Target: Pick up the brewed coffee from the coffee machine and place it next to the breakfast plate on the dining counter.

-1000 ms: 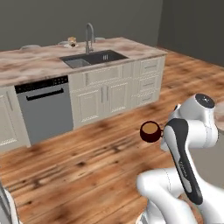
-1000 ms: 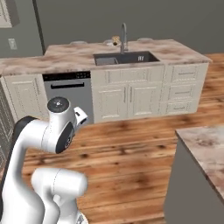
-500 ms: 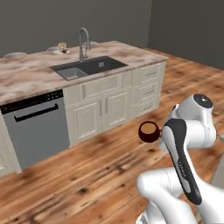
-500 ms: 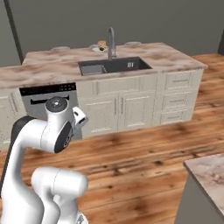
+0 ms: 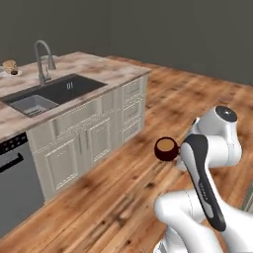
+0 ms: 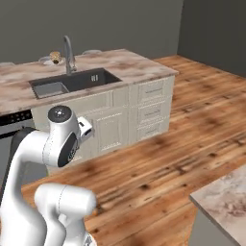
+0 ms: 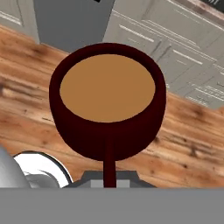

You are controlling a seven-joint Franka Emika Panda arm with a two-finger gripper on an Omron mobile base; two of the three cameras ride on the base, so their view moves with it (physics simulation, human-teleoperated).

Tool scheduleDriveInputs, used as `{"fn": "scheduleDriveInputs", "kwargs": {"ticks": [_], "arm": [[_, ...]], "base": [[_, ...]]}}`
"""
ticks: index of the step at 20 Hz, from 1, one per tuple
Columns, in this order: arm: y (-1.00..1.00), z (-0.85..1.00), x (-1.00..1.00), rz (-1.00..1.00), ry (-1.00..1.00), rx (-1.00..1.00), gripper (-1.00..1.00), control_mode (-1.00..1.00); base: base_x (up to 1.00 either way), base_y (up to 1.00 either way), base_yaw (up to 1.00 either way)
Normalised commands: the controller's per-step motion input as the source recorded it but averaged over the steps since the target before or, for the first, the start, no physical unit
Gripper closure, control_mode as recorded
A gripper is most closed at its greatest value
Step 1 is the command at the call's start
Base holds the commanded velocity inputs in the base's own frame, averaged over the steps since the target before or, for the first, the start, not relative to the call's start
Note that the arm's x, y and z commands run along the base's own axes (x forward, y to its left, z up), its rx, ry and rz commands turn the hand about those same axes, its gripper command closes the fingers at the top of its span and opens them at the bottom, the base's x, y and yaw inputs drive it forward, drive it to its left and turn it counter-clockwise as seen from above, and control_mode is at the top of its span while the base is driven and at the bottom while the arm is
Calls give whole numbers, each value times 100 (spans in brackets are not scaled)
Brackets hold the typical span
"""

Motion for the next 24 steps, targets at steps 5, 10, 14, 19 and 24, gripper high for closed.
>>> {"fn": "scheduleDriveInputs", "kwargs": {"ticks": [5, 10, 14, 19, 24], "arm": [[0, 0, 0, 0, 0, 0, 100, 100], [0, 0, 0, 0, 0, 0, 100, 100], [0, 0, 0, 0, 0, 0, 100, 100], [0, 0, 0, 0, 0, 0, 100, 100], [0, 0, 0, 0, 0, 0, 100, 100]], "base": [[77, 1, -55], [88, 10, -52], [99, 20, -47], [100, 34, -39], [100, 36, -35]]}}
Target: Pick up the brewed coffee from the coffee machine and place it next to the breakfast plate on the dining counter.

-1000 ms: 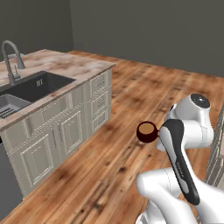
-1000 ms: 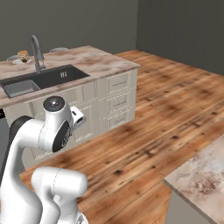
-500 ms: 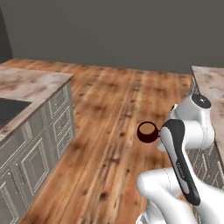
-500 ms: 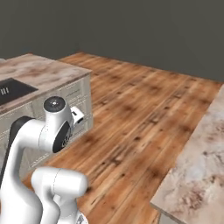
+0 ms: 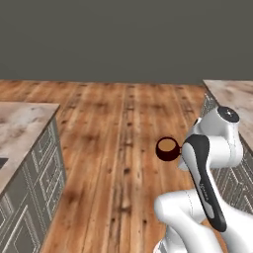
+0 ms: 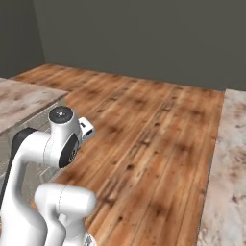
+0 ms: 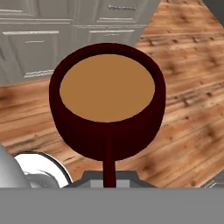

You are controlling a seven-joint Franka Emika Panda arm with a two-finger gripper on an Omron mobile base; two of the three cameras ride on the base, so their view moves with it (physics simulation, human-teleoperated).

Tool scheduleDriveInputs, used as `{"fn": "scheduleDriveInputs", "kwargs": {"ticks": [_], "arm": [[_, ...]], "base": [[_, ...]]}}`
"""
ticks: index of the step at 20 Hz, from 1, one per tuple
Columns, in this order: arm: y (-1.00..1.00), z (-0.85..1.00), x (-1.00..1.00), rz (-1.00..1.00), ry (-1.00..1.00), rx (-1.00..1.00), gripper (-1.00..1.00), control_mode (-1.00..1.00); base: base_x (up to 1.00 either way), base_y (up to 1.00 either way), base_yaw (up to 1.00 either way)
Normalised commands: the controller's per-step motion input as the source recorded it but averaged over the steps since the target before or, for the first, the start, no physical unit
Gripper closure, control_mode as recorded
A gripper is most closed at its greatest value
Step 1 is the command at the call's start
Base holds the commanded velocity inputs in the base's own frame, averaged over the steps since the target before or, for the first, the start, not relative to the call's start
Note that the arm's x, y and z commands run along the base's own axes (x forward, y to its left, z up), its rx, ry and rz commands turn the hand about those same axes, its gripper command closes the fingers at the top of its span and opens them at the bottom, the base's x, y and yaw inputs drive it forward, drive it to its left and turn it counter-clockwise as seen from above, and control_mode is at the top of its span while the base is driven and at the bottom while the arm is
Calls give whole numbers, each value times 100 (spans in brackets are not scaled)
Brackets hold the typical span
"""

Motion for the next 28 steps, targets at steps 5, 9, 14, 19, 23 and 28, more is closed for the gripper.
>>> {"fn": "scheduleDriveInputs", "kwargs": {"ticks": [5, 9, 14, 19, 23, 28], "arm": [[0, 0, 0, 0, 0, 0, 100, 100], [0, 0, 0, 0, 0, 0, 100, 100], [0, 0, 0, 0, 0, 0, 100, 100], [0, 0, 0, 0, 0, 0, 100, 100], [0, 0, 0, 0, 0, 0, 100, 100], [0, 0, 0, 0, 0, 0, 100, 100]], "base": [[100, 30, -29], [100, 20, -14], [100, 7, 1], [100, 0, 17], [100, 0, 25], [100, 1, 27]]}}
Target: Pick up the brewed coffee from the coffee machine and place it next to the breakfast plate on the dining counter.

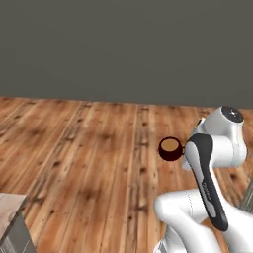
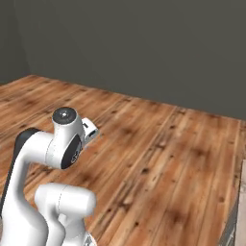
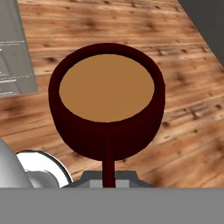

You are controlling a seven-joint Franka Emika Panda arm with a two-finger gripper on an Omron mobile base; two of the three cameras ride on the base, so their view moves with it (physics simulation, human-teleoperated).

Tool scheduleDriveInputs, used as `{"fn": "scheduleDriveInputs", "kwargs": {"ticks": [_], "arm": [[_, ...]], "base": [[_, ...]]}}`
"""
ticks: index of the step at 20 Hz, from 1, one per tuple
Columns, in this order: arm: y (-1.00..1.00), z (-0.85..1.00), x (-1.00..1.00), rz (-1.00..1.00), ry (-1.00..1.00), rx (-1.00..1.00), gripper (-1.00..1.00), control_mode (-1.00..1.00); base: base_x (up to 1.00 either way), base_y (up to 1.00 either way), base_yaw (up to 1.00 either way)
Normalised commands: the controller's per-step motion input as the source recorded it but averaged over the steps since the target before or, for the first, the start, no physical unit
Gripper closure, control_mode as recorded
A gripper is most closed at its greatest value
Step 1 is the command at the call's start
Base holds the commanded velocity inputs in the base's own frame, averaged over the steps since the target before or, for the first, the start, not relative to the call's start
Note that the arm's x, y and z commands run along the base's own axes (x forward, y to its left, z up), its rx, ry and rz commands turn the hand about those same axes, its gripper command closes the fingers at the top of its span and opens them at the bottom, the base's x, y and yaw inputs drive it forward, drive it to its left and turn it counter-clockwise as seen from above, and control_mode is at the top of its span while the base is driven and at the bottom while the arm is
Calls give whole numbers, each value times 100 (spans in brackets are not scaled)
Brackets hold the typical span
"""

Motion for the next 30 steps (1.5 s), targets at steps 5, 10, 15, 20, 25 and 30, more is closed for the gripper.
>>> {"fn": "scheduleDriveInputs", "kwargs": {"ticks": [5, 10, 15, 20, 25, 30], "arm": [[0, 0, 0, 0, 0, 0, 100, 100], [0, 0, 0, 0, 0, 0, 100, 100], [0, 0, 0, 0, 0, 0, 100, 100], [0, 0, 0, 0, 0, 0, 100, 100], [0, 0, 0, 0, 0, 0, 100, 100], [0, 0, 0, 0, 0, 0, 100, 100]], "base": [[100, 14, 30], [100, 10, 36], [100, 4, 42], [100, 1, 45], [100, 0, 47], [100, 0, 50]]}}
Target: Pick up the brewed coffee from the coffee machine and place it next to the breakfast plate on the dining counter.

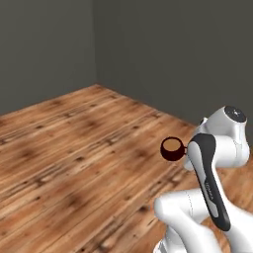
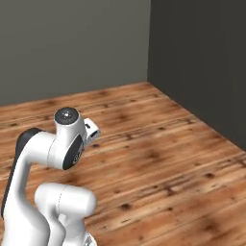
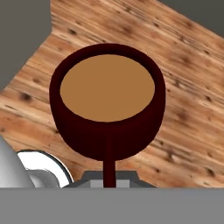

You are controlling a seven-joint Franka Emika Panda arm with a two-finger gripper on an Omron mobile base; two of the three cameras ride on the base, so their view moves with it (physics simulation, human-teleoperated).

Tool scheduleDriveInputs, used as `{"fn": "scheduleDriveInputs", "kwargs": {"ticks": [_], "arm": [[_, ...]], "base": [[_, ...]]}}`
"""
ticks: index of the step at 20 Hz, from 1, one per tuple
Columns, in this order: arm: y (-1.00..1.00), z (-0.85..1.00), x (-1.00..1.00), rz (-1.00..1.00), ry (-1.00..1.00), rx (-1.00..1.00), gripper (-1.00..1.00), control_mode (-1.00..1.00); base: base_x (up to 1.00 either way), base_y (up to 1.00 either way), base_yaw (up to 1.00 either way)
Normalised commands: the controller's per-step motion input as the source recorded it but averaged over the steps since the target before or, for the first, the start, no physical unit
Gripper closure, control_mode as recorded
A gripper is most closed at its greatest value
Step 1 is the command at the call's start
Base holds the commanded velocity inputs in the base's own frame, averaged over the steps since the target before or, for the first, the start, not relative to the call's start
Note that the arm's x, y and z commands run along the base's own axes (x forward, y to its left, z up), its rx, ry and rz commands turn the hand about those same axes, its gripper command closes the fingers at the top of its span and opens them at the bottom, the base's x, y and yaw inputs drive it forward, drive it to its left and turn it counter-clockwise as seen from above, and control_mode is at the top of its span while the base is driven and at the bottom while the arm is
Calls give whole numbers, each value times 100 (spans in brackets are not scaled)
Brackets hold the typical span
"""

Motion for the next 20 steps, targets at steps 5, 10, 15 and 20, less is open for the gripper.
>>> {"fn": "scheduleDriveInputs", "kwargs": {"ticks": [5, 10, 15, 20], "arm": [[0, 0, 0, 0, 0, 0, 100, 100], [0, 0, 0, 0, 0, 0, 100, 100], [0, 0, 0, 0, 0, 0, 100, 100], [0, 0, 0, 0, 0, 0, 100, 100]], "base": [[100, 0, 51], [100, 0, 50], [100, 0, 46], [100, 0, 44]]}}
